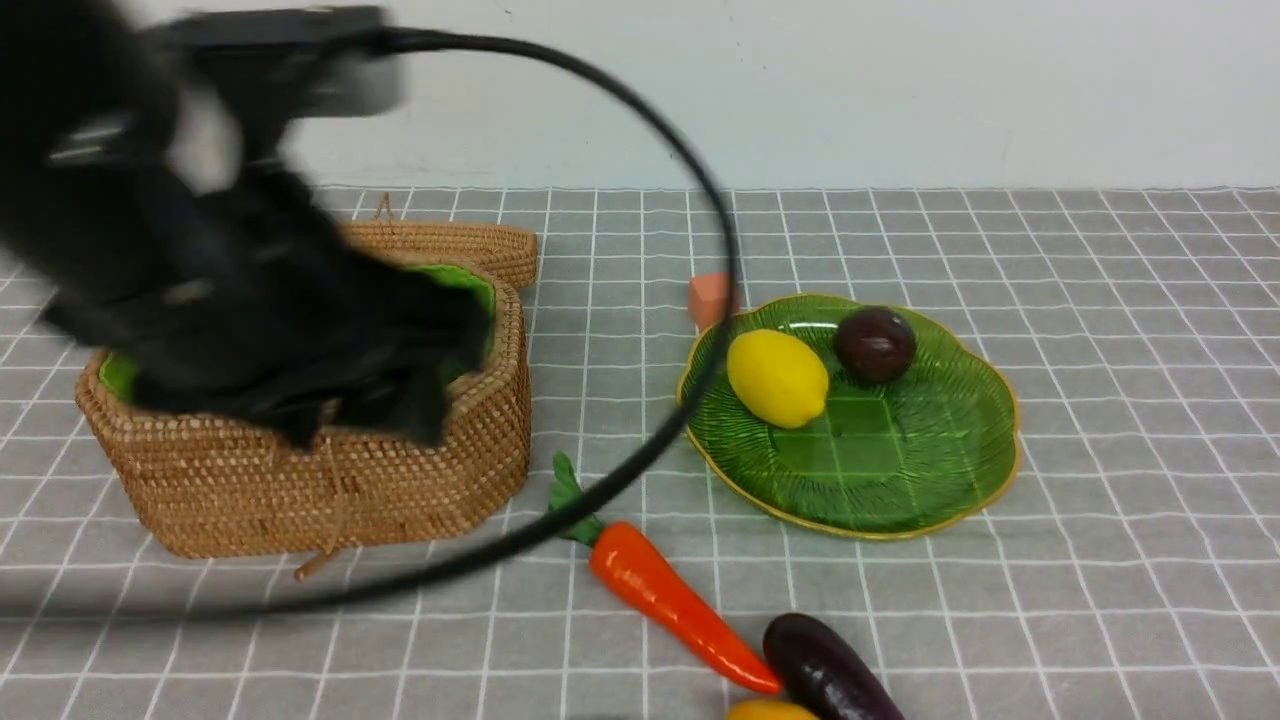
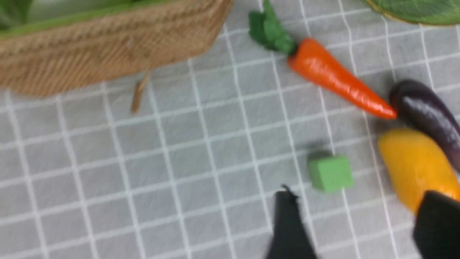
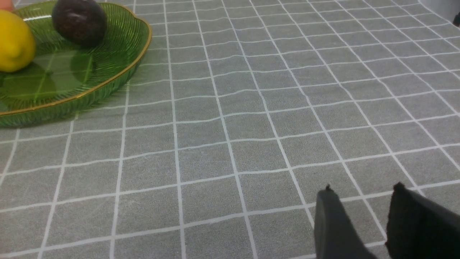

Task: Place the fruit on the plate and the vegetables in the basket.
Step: Use the right arm to grab a carrot and put it into the left basket

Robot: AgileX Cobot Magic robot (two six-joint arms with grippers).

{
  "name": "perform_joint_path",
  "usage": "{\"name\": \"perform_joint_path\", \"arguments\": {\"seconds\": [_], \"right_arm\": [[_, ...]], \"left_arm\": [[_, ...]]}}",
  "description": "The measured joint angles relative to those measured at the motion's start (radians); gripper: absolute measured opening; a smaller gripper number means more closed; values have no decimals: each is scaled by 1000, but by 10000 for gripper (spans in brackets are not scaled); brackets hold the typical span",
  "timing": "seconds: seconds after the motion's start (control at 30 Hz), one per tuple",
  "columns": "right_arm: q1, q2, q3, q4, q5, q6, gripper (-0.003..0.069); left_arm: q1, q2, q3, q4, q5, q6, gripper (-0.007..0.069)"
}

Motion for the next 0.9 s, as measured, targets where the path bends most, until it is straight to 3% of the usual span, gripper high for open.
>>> {"name": "perform_joint_path", "arguments": {"seconds": [0.07, 0.1, 0.13, 0.17, 0.2, 0.23, 0.27, 0.53, 0.9], "right_arm": [[0, 0, 0, 0, 0, 0, 240], [0, 0, 0, 0, 0, 0, 240], [0, 0, 0, 0, 0, 0, 240], [0, 0, 0, 0, 0, 0, 240], [0, 0, 0, 0, 0, 0, 240], [0, 0, 0, 0, 0, 0, 240], [0, 0, 0, 0, 0, 0, 240], [0, 0, 0, 0, 0, 0, 240], [0, 0, 0, 0, 0, 0, 240]], "left_arm": [[0, -115, 84, 3, 0, -13, 307], [0, -139, 102, 3, -1, -17, 296], [0, -236, 178, 3, -19, -35, 190], [0, -259, 198, 3, -23, -41, 177], [0, -341, 268, 3, -58, -62, 90], [0, -353, 278, 4, -70, -64, 78], [0, -430, 352, 4, -113, -79, 1], [0, -655, 690, 1, -315, -59, -13], [0, -667, 709, -10, -356, -54, -13]]}}
